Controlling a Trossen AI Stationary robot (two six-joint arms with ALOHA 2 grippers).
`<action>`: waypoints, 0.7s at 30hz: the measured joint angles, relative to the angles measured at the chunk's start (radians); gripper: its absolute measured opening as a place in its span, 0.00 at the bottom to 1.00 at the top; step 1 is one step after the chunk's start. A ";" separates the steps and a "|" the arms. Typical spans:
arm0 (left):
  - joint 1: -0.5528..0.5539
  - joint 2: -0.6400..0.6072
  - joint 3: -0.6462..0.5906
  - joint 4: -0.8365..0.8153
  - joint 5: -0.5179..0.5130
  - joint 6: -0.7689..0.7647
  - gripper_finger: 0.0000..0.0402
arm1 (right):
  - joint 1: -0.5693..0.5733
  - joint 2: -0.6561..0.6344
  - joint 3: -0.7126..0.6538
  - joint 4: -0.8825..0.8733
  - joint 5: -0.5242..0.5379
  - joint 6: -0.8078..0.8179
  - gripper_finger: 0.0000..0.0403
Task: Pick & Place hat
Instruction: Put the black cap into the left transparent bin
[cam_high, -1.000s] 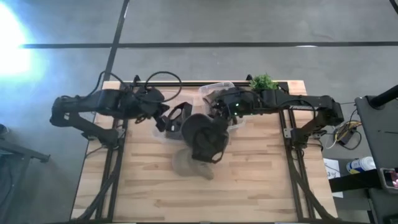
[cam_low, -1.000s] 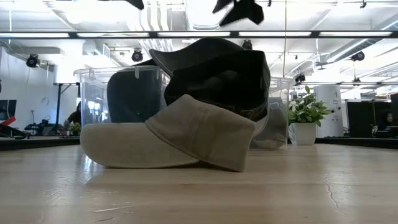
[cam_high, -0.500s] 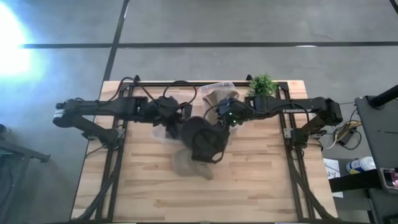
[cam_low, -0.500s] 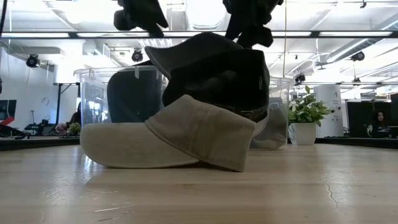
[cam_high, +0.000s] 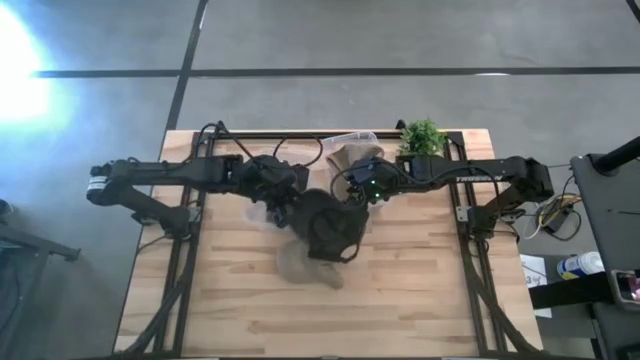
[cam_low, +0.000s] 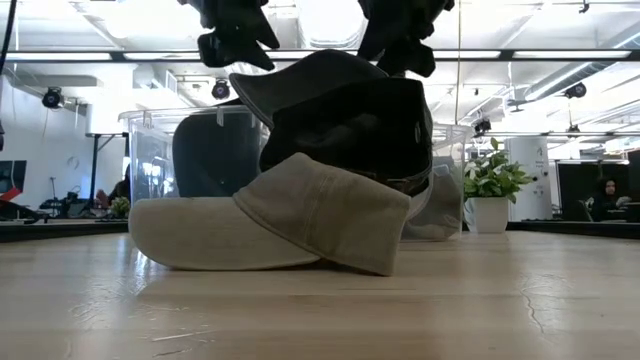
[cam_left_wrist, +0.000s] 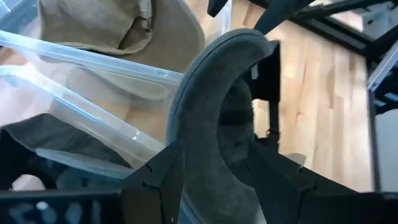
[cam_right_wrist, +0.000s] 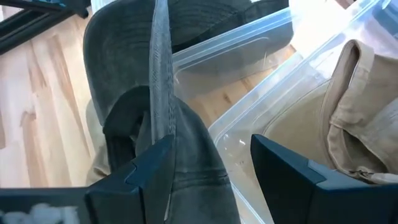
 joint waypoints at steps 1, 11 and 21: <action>0.003 0.004 -0.001 0.000 0.000 0.012 0.42 | 0.000 0.000 0.000 -0.001 0.000 0.000 0.52; 0.041 0.038 -0.027 0.018 0.002 0.125 0.42 | 0.000 0.005 0.000 0.004 -0.001 -0.009 0.52; 0.057 0.018 -0.029 0.019 0.004 0.135 0.42 | 0.000 0.005 -0.009 -0.005 -0.078 -0.006 0.52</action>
